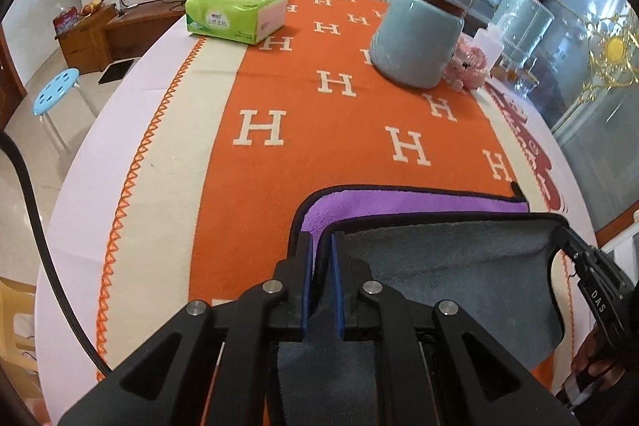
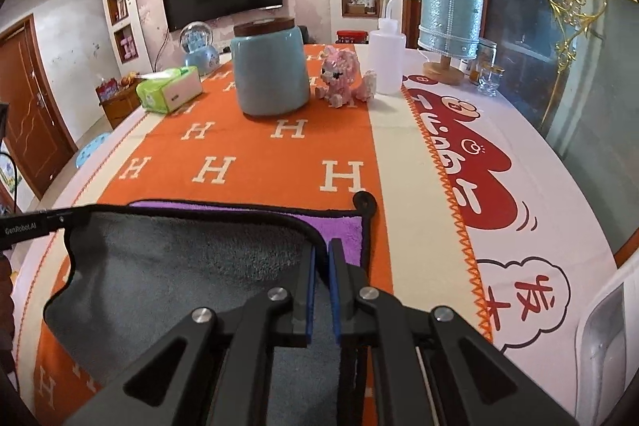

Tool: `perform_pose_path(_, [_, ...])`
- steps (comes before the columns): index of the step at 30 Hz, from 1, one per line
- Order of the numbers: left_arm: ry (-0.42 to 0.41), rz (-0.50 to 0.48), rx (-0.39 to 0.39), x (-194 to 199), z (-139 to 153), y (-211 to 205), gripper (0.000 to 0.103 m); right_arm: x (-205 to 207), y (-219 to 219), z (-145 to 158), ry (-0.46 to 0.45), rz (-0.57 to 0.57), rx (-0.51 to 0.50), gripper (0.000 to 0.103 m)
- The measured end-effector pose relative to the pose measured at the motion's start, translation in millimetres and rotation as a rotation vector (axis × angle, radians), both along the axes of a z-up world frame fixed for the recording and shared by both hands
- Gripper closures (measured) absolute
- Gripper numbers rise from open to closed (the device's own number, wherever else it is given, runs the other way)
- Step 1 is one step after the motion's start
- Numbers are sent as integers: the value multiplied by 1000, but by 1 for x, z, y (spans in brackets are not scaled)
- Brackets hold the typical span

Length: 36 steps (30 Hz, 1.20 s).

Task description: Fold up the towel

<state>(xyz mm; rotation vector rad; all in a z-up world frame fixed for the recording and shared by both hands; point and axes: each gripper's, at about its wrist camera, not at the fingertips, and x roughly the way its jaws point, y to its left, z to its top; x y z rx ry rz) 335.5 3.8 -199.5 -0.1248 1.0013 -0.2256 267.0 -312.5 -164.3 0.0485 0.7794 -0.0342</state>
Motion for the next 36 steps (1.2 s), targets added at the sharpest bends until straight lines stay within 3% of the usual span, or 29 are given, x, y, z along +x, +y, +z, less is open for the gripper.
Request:
perform_pose_path(4, [-27, 16, -15, -5, 9, 2, 77, -5, -3, 8, -24, -23, 14, 81])
perform_pose_path(5, [-34, 23, -16, -7, 12, 3, 76, -6, -4, 10, -27, -30, 17, 74])
perform_pose_path(12, [-60, 24, -19, -28, 43, 9, 66, -27, -7, 39, -89, -65, 7, 52])
perform_pose_path(14, [-77, 25, -6, -37, 54, 10, 57, -36, -8, 49, -105, -80, 6, 48])
perform_pose_path(24, [-135, 11, 27, -100, 104, 23, 44, -95, 1, 91, -166, -105, 12, 40])
perform_pose_path(26, [-148, 8, 43, -116, 114, 25, 37, -108, 2, 97, -175, -107, 16, 40])
perform_pose_path(36, [-182, 11, 52, -187, 145, 40, 32, -175, 11, 121, -199, -129, 28, 36])
